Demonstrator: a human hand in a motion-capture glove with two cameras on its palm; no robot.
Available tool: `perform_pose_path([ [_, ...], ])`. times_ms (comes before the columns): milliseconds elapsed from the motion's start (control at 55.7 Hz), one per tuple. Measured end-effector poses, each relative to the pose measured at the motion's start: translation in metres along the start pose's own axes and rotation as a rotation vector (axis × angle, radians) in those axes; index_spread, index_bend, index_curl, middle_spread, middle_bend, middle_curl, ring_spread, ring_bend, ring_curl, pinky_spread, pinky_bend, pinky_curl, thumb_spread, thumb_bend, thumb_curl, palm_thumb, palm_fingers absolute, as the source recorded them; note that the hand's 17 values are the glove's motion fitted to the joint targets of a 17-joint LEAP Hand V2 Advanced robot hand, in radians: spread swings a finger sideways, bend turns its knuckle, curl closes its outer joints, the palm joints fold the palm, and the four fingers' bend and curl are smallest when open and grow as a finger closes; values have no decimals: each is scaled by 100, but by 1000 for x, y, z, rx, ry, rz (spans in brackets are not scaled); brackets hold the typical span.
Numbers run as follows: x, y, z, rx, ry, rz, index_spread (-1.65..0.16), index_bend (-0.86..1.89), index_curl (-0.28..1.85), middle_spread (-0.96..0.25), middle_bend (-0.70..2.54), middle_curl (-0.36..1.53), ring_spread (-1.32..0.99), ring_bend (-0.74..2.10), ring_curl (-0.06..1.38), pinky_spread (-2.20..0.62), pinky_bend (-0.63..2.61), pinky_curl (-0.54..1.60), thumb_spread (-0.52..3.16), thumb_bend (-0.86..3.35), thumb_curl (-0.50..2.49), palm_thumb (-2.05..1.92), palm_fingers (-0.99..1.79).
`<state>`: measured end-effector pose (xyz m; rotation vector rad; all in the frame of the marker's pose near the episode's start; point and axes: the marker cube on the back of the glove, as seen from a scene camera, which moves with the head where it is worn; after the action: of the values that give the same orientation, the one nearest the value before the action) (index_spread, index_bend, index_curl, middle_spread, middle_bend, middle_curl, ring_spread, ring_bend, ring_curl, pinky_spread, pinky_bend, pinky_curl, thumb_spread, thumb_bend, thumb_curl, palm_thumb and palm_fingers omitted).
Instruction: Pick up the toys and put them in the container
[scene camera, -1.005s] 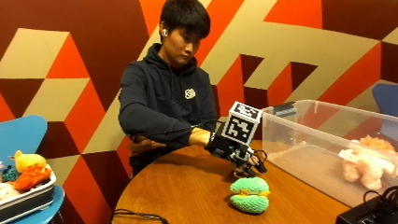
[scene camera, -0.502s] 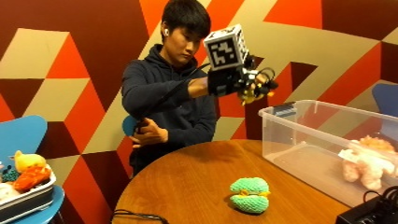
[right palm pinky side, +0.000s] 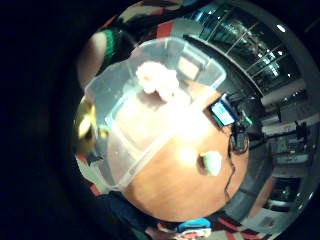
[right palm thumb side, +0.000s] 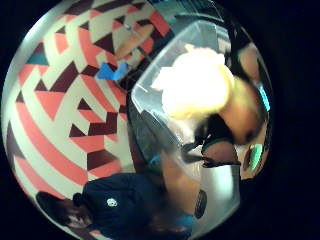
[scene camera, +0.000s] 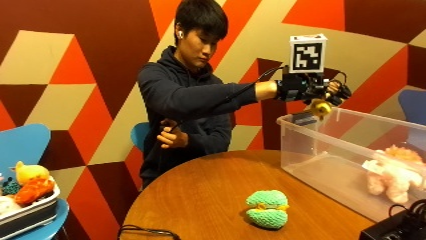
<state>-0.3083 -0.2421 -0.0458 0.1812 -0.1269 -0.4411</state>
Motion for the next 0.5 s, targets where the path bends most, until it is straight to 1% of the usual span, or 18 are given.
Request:
perform_pose_path([
  [18, 2, 0, 2, -22, -11, -10, -14, 78, 91, -30, 62, 63, -28, 35, 22, -6, 63, 37, 108, 1, 81, 64, 10],
  [36, 7, 1, 4, -39, -9, -21, -15, 66, 87, -26, 49, 59, -25, 36, 23, -6, 72, 40, 111, -4, 77, 56, -8],
  [54, 14, 3, 5, -49, 5, -27, -15, 62, 87, -24, 45, 58, -24, 37, 24, -5, 74, 41, 113, -5, 75, 52, -11],
  [72, 21, 4, 6, -51, 22, -24, -15, 52, 83, -21, 38, 56, -22, 38, 24, -4, 78, 41, 113, -9, 72, 45, -19],
  [90, 27, 5, 6, -47, 26, -18, -16, 44, 80, -20, 35, 55, -20, 38, 24, -4, 80, 41, 115, -8, 70, 42, -20],
  [179, 52, 15, -5, 9, -133, 19, -19, 26, 69, -13, 23, 50, -15, 35, 23, -2, 80, 40, 119, -6, 61, 32, -15],
  [305, 112, 49, -15, 59, -183, 101, -23, 18, 62, -8, 20, 48, -12, 31, 23, 0, 74, 38, 126, -2, 54, 27, -5],
  [413, 171, 84, -6, 70, -169, 253, -25, 18, 59, -7, 20, 47, -11, 32, 24, 0, 70, 37, 135, -1, 49, 25, 2],
  [466, 202, 96, 6, 43, -197, 333, -26, 19, 58, -6, 21, 47, -11, 32, 24, 0, 69, 36, 139, 0, 47, 25, 5],
  [502, 222, 103, 20, 15, -211, 361, -27, 19, 58, -6, 20, 47, -10, 32, 24, 1, 69, 36, 142, 1, 46, 26, 6],
])
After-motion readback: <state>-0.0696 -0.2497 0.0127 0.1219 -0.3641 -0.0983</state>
